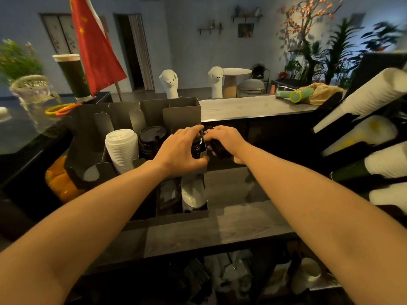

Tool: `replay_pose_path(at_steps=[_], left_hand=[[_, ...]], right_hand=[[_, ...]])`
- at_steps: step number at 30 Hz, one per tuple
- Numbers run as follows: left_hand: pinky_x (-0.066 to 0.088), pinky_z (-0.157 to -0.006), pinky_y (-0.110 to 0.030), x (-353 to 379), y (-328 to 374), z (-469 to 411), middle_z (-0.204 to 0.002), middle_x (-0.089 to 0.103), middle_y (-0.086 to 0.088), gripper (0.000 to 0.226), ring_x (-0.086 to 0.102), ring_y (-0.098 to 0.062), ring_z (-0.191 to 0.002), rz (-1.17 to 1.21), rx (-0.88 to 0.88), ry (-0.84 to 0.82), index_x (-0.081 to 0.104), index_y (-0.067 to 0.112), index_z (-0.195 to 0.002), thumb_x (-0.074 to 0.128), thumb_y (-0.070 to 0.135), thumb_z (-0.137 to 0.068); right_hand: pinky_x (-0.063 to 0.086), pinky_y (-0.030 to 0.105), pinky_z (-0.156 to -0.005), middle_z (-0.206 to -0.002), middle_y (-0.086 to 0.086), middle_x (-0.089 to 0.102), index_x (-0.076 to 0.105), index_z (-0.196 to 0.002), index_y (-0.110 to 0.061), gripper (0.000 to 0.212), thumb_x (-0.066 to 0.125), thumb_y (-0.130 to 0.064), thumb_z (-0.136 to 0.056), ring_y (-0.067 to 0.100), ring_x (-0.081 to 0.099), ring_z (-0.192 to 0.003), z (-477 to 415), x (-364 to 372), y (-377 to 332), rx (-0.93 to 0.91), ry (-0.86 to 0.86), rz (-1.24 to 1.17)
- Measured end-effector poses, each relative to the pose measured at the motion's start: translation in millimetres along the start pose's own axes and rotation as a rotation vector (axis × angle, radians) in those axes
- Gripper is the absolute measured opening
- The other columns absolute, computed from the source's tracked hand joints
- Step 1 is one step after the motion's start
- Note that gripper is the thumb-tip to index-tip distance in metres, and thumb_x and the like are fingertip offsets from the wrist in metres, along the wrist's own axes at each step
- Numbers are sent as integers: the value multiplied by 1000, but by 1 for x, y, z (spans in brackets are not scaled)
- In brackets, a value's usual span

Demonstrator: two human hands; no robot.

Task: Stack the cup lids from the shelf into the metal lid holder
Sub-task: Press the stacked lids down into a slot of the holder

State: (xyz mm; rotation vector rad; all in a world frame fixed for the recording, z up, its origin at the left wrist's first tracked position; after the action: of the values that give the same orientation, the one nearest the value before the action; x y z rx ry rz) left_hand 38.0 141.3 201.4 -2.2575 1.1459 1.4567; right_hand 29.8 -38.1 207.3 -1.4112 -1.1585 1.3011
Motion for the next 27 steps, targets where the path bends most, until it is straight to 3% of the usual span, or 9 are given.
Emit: replay_pose_path(at_steps=[5,7,11,16,19,23,27], left_hand=[[45,-104,-40,0,-1,30,-137,57,-1,89,53,-21,-125,30,-35,91,37,22,-149,65,68,-78],[45,-105,-41,-5,-7,41,-140,54,-3,88,51,-23,-127,22,-74,140,36,19,-150,65,65,-80],[44,-105,-42,-19,-21,58,-143,50,-8,85,47,-27,-129,-84,-99,182,39,15,-149,62,63,-83],[50,-100,-43,-31,-38,74,-136,54,-9,76,52,-27,-121,-81,-115,224,52,18,-143,59,65,-84],[48,-97,-37,-41,-49,76,-132,56,-10,72,54,-26,-116,-111,-133,254,56,18,-139,63,63,-84],[40,-97,-37,-56,-67,63,-131,57,-8,67,52,-26,-118,-206,-237,245,57,22,-139,62,63,-86],[41,-98,-44,-63,-85,42,-132,58,-6,68,48,-26,-124,-352,-303,118,53,28,-142,54,69,-88]], right_hand=[[54,46,-85,-112,14,67,70,-109,-12,42,71,-38,-76,31,64,-107,8,33,-5,195,-127,-390],[54,47,-91,-115,16,67,69,-114,-14,48,71,-43,-76,33,63,-110,7,48,-7,223,-120,-434],[53,34,-73,-101,10,67,66,-109,-17,35,59,-44,-88,27,63,-97,10,75,-15,287,-102,-469],[54,36,-86,-117,11,69,66,-121,-19,47,62,-48,-84,29,65,-109,0,104,-18,313,-94,-450],[57,33,-72,-110,10,69,65,-116,-19,41,61,-49,-89,27,65,-103,-5,113,-25,259,-46,-337],[58,33,-71,-98,0,66,66,-105,-23,25,56,-44,-94,21,64,-96,-23,116,-31,-10,126,56],[48,29,-74,-99,-5,64,64,-113,-24,22,54,-36,-97,14,58,-90,-43,115,-38,-190,161,415]])
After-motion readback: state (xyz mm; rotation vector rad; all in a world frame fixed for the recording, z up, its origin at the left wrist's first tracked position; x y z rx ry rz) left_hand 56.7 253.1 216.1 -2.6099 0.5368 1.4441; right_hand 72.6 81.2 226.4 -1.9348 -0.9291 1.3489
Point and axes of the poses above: each hand's wrist, its own z-axis away from the middle knuckle, its own x-axis out of the palm, y = z × x, the point moved 1 cm from there along -z, towards the middle knuckle
